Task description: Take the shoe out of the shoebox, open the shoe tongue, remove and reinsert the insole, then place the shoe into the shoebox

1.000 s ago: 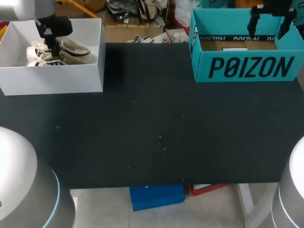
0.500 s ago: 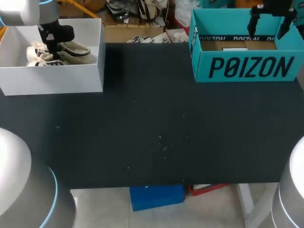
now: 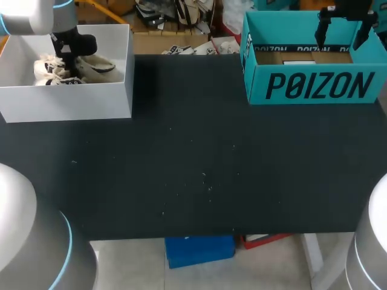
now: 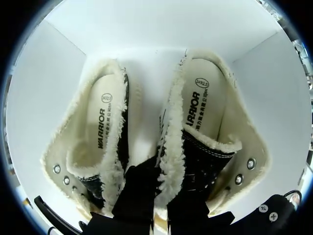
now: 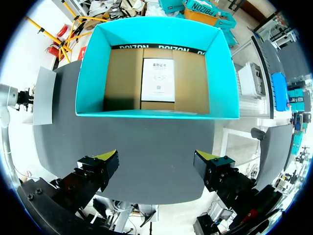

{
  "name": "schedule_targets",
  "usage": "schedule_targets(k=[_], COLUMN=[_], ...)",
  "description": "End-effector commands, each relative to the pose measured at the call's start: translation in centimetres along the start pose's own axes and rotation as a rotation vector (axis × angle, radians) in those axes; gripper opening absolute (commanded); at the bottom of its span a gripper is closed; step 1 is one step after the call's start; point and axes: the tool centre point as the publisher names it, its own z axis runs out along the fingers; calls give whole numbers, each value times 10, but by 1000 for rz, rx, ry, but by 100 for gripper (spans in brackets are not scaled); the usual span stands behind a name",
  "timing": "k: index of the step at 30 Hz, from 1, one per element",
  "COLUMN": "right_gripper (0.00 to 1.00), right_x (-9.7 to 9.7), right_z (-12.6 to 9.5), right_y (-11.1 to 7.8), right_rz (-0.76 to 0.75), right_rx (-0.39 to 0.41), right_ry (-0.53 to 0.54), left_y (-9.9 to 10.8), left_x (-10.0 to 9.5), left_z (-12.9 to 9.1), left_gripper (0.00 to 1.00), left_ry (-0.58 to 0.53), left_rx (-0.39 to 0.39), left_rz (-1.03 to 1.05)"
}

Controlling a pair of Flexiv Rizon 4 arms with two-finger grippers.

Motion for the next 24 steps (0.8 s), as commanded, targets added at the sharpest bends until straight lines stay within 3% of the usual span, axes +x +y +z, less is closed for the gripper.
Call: schedule_targets(k=[1,16,24], right_gripper=[100,100,100], right_x=[0,0,0], right_z=[0,0,0], right_y=[0,0,0], right_rz=[0,0,0], right_rx=[0,0,0], right_ry=[0,0,0], left_y=[0,-7,-22], left_x=[3,-1,23], left_z=[-16,-102,-162], left_gripper=[0,0,0], left_ry=[-9,-64,-130], left_rx=[9,61,62], left_rz=[13,42,69])
